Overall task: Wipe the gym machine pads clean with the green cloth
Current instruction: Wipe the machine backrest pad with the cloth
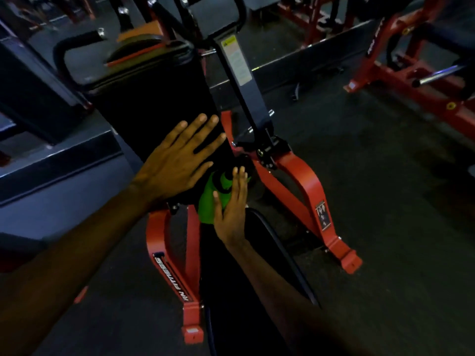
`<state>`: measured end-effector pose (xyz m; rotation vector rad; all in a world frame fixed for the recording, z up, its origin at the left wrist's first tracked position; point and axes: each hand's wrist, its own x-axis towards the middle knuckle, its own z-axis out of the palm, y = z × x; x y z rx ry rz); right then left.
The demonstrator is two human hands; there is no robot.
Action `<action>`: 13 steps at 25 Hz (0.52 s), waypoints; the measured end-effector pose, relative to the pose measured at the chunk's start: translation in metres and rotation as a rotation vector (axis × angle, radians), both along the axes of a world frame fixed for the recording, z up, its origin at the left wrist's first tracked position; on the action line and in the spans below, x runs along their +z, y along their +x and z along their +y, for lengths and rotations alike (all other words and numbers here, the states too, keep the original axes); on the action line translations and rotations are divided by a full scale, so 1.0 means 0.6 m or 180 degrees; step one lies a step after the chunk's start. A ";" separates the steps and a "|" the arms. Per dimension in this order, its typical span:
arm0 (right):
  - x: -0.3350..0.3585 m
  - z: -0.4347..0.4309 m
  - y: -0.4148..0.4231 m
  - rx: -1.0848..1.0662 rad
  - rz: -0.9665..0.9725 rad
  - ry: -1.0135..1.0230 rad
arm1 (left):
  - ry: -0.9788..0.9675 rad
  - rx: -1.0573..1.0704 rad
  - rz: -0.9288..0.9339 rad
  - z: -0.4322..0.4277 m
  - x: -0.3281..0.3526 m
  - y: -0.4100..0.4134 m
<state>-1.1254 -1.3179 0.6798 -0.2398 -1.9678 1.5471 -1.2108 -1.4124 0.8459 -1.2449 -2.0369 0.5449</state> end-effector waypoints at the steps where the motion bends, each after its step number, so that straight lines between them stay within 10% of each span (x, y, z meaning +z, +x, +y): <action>1: -0.006 -0.006 -0.004 -0.0090 0.0070 -0.0177 | -0.0140 -0.0039 0.0017 0.003 0.001 -0.006; 13: 0.074 -0.133 -0.023 -0.1093 -0.0460 -0.3438 | -0.0527 -0.0174 -0.0144 -0.013 0.033 -0.012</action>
